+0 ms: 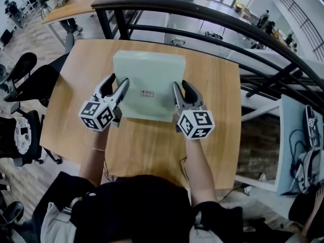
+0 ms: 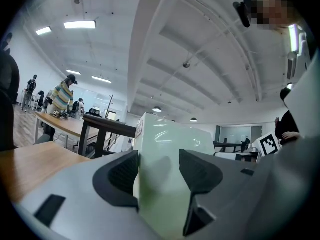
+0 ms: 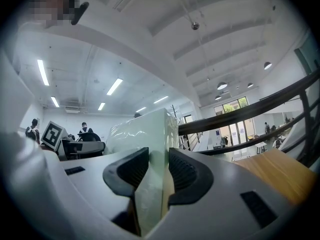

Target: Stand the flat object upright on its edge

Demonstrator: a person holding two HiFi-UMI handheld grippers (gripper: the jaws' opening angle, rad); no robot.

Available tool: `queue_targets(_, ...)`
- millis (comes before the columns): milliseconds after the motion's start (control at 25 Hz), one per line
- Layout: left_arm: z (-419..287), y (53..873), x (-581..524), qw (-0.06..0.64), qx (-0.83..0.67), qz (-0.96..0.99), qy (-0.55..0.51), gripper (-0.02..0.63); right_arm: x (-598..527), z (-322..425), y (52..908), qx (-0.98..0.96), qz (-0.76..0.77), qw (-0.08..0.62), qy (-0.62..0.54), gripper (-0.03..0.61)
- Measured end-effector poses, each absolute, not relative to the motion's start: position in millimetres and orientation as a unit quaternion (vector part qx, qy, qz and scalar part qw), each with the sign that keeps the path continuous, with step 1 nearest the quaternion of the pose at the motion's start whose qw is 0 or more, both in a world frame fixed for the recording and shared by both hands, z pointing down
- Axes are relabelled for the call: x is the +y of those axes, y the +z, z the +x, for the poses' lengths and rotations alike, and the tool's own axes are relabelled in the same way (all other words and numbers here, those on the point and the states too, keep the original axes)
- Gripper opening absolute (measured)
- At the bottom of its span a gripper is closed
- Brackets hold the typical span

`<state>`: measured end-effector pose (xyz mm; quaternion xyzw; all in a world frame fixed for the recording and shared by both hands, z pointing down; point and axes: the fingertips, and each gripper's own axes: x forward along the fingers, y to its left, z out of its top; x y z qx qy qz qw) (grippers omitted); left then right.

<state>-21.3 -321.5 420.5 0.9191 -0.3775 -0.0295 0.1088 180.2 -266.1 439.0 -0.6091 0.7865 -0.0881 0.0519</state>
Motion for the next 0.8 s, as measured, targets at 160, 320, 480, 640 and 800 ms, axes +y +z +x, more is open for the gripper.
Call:
queue_targets(160, -27, 421, -312, 0.103, -0.369, 0.923, -0.026, 0.261, -259, 175, 439, 0.786, -0.610, 0.043, -0.090, 0.130)
queue_targets(320, -29, 420, -303, 0.099, -0.370, 0.923, -0.024, 0.261, -249, 172, 438, 0.784, -0.612, 0.049, -0.091, 0.130)
queue_targets(480, -29, 419, -295, 0.100, -0.371, 0.923, -0.026, 0.261, -240, 170, 437, 0.784, -0.613, 0.049, -0.087, 0.129)
queue_targets(640, -32, 418, -285, 0.102, -0.372, 0.922, -0.032, 0.261, -229, 167, 436, 0.784, -0.612, 0.056, -0.083, 0.130)
queue_targets(800, -35, 417, -277, 0.097, -0.373, 0.922, -0.030, 0.261, -221, 164, 434, 0.784, -0.615, 0.044, -0.072, 0.130)
